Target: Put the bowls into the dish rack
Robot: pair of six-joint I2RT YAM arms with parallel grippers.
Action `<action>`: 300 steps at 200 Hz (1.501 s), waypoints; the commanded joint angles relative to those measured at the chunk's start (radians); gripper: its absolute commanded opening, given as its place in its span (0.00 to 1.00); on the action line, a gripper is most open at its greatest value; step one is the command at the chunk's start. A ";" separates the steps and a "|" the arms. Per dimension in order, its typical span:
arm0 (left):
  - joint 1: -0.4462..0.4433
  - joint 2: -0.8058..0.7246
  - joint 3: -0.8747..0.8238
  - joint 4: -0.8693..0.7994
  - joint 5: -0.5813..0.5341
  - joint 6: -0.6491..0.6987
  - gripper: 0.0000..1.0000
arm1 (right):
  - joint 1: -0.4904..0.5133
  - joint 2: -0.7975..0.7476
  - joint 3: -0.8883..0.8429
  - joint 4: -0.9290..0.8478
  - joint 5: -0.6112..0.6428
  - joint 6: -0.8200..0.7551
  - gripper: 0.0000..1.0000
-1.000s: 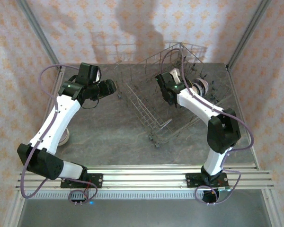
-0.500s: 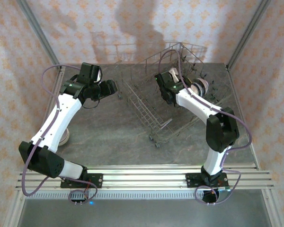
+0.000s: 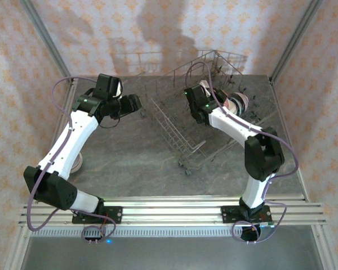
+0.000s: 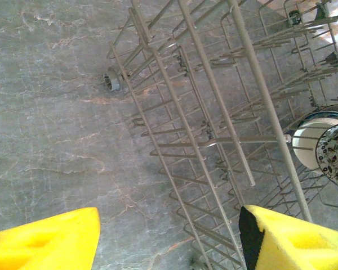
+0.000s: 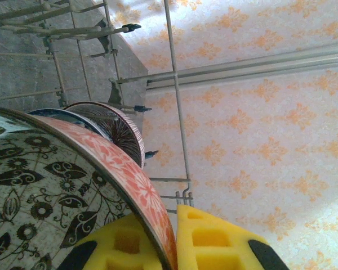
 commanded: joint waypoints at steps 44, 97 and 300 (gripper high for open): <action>0.011 -0.003 -0.023 0.043 0.042 0.022 0.67 | -0.030 0.012 -0.071 0.244 0.087 -0.227 0.00; 0.011 0.001 -0.035 0.053 0.066 0.022 0.67 | -0.030 0.007 -0.122 0.373 0.079 -0.336 0.00; 0.013 -0.008 -0.029 0.043 0.086 0.054 0.67 | 0.063 -0.094 -0.107 0.125 0.106 -0.103 0.00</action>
